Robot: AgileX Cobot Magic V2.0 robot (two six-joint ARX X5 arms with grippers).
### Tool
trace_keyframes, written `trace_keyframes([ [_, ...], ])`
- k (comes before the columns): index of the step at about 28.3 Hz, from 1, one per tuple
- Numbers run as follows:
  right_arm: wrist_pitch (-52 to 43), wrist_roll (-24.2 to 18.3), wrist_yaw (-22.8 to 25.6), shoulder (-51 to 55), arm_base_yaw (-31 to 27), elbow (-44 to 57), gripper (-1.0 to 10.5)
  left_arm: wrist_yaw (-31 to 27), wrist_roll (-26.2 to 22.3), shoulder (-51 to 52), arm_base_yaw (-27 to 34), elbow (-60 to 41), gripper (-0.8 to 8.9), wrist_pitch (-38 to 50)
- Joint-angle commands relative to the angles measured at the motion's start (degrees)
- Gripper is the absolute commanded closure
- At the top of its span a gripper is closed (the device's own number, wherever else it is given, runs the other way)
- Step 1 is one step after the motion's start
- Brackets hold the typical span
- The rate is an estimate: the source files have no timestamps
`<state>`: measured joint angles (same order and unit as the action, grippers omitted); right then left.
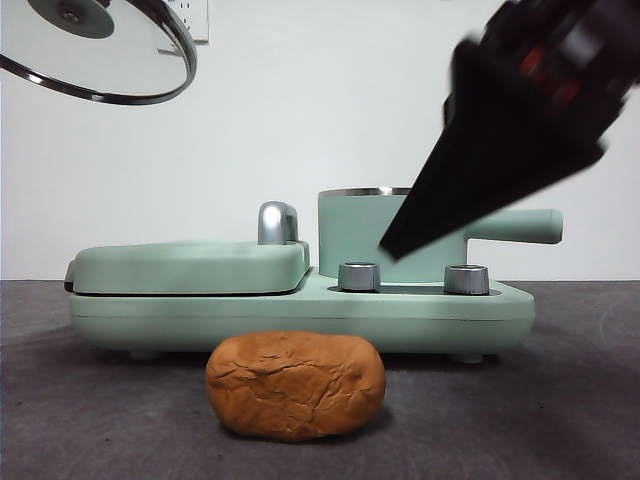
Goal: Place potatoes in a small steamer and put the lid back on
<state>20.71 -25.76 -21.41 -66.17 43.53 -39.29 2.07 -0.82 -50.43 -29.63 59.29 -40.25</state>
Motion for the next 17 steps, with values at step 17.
trace_keyframes([
  [17,-17.2,0.4,0.5,-18.7,4.0,-0.9,5.8,-2.4,0.0,0.2,0.5,0.9,8.05,1.1],
])
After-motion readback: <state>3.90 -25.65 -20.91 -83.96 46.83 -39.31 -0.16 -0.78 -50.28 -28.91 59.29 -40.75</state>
